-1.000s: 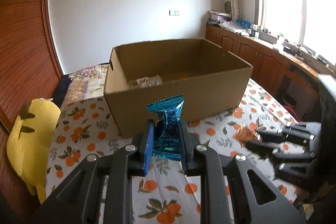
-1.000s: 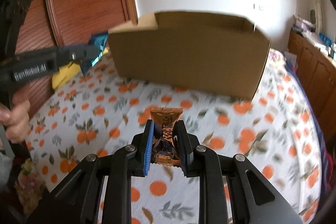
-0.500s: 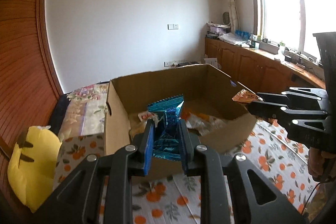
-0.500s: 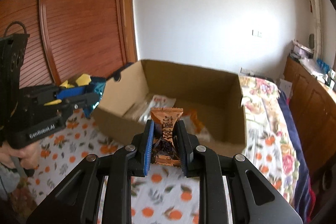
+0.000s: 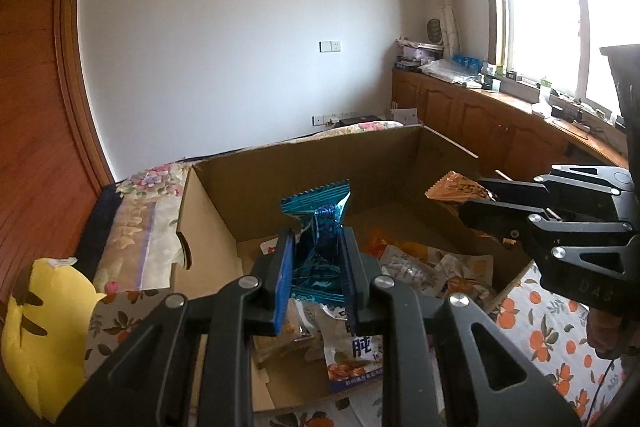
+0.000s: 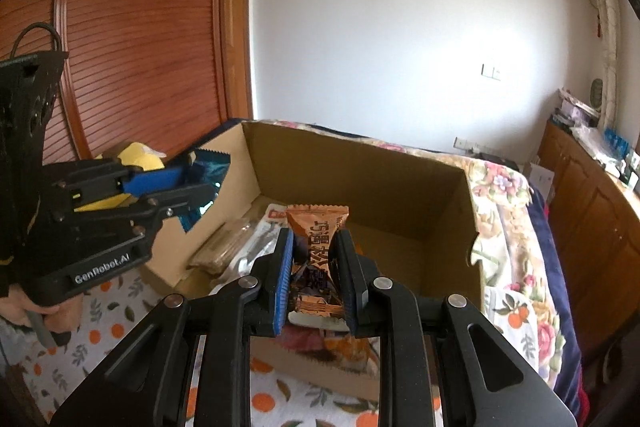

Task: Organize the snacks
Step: 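Carry the teal and gold candies over the box with both tools, then open both tools over the box to drop the two candies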

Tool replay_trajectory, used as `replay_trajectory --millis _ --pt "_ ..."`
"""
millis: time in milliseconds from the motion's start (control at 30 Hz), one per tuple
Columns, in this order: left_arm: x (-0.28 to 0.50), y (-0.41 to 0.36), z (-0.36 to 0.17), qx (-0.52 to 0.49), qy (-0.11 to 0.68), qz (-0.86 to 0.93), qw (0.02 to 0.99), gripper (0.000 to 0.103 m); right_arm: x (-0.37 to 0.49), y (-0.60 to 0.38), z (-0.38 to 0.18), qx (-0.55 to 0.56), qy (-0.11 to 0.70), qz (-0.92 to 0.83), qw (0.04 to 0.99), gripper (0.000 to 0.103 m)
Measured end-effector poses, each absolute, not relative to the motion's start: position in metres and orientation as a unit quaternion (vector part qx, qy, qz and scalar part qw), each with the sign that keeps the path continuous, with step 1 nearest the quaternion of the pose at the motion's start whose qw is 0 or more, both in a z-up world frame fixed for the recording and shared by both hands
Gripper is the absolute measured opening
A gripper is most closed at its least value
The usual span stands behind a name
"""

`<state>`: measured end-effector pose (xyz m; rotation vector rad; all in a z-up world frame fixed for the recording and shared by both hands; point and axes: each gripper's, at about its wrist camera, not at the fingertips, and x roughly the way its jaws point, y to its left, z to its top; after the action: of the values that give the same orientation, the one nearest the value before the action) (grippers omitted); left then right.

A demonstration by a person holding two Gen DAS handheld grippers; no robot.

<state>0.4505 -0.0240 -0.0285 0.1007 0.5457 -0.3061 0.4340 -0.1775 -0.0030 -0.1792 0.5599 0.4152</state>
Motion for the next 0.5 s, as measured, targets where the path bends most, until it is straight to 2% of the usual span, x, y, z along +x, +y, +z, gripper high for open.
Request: replay_trajectory --millis 500 --pt "0.457 -0.023 -0.045 0.049 0.292 -0.142 0.944 0.023 0.459 -0.177 -0.029 -0.083 0.304 0.190 0.930 0.020"
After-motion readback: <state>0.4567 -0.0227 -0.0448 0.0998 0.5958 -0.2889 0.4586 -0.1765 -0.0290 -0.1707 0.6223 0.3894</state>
